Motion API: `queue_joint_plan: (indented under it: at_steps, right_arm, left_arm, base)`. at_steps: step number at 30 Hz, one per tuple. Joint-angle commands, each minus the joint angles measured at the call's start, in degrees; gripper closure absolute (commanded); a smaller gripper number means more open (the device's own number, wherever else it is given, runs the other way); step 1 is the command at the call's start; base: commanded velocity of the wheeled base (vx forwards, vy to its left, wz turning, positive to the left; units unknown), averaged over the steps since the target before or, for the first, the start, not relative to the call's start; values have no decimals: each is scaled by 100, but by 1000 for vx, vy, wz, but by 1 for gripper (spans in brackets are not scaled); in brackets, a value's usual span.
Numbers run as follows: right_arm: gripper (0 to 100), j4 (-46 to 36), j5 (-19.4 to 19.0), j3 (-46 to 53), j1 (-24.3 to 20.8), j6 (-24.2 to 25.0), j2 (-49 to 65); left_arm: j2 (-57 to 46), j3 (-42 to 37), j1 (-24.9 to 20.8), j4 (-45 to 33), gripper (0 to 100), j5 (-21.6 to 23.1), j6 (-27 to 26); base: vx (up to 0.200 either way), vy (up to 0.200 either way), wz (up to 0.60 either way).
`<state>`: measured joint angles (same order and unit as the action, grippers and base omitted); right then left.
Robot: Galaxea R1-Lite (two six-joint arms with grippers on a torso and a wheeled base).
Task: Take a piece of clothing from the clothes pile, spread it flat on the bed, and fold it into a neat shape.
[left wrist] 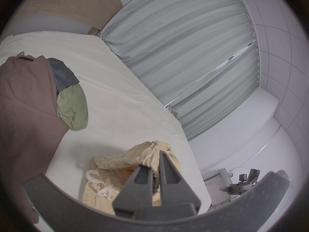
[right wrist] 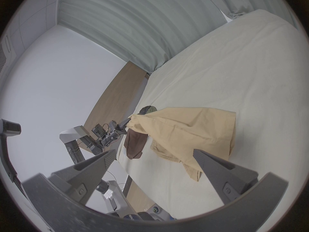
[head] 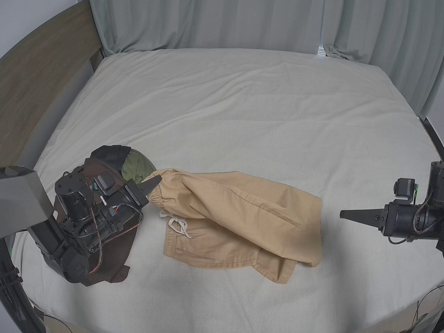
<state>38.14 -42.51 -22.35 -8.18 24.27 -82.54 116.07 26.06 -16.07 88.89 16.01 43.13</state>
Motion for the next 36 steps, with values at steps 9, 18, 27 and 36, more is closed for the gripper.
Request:
queue_joint_plan:
  at_steps: [9,18,27,36]
  right_arm:
    - [0,826,6,248,220,7,-965]
    - [0,1187,-3,239,422,7,-1510]
    - [0,1960,-3,248,554,166,-2398]
    - [0,2742,23,319,554,341,-3040]
  left_arm:
    - [12,-5,-2,5,100,-1,2]
    - [21,-5,-10,5,100,-1,2]
    - [21,-5,-10,5,100,-1,2]
    - [21,-14,-10,5,100,-1,2]
  base:
    - [0,0,0]
    - [0,0,0]
    - [0,0,0]
    - [0,0,0]
